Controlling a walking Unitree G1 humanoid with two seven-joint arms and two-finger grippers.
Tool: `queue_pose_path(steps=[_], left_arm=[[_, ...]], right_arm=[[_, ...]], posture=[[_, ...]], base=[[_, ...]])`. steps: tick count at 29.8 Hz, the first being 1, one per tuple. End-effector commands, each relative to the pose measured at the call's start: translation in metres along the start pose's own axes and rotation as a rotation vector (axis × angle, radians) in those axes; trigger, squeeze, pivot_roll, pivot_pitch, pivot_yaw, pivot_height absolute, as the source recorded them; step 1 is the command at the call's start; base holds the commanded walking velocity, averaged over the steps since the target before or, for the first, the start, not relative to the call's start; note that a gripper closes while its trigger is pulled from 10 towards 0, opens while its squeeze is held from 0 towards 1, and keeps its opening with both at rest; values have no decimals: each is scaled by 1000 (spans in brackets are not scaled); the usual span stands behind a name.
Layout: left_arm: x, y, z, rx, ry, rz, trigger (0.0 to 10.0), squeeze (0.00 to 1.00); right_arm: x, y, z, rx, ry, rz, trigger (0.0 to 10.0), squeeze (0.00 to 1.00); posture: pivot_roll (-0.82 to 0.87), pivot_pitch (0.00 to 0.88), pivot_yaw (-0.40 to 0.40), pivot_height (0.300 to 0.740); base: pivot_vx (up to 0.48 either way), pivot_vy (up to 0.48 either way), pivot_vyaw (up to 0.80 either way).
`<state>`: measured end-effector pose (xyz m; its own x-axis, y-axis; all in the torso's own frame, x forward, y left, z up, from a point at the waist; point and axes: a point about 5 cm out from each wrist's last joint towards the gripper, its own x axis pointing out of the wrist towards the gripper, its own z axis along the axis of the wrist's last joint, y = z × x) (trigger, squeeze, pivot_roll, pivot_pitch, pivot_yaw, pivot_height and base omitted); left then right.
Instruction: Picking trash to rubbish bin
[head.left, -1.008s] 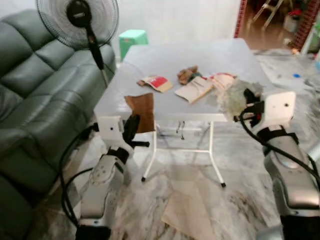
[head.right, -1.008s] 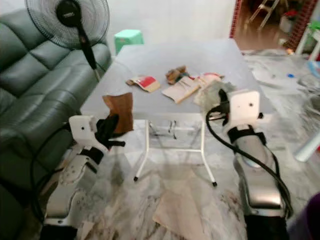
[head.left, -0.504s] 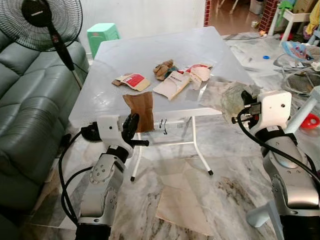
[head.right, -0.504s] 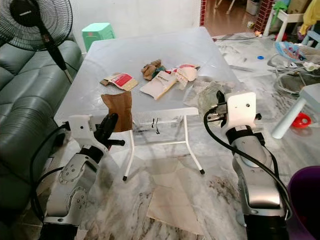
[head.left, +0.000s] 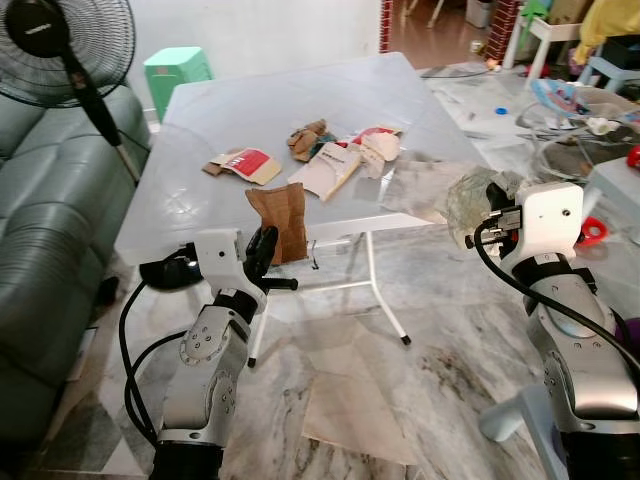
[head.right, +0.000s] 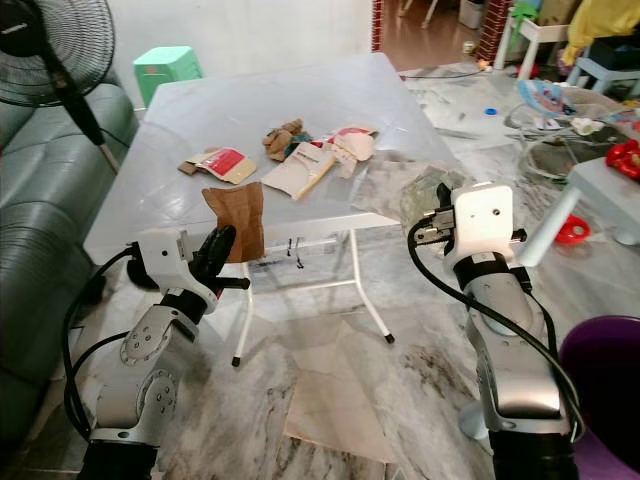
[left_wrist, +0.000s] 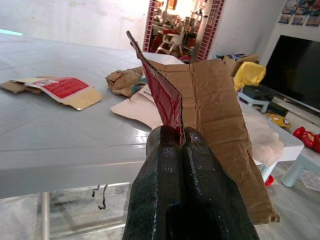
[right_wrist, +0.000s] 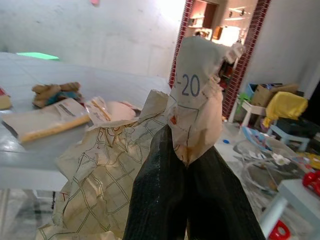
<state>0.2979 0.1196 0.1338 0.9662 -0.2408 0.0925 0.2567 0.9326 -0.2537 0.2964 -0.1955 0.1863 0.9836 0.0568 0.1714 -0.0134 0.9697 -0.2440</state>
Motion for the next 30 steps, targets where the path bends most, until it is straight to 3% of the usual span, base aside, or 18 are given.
queue_pose_path(steps=[1, 10, 15, 30], left_arm=[[0, 3, 1, 2, -4, 5, 0, 0], [3, 6, 3, 6, -12, 18, 0, 0], [5, 6, 6, 3, -27, 28, 0, 0], [8, 12, 9, -9, -34, 51, 0, 0]], right_arm=[[-1, -2, 3, -5, -7, -16, 10000, 0], [-1, -5, 2, -18, -5, -47, 10000, 0], [-1, -5, 2, -22, -4, -51, 10000, 0], [0, -7, 2, -27, -4, -89, 10000, 0]], posture=[[-87, 23, 72, 740], [-88, 31, 73, 740], [-86, 39, 70, 740], [-84, 62, 76, 740]], base=[[0, 0, -788], [0, 0, -788], [0, -440, -788], [0, 0, -787]])
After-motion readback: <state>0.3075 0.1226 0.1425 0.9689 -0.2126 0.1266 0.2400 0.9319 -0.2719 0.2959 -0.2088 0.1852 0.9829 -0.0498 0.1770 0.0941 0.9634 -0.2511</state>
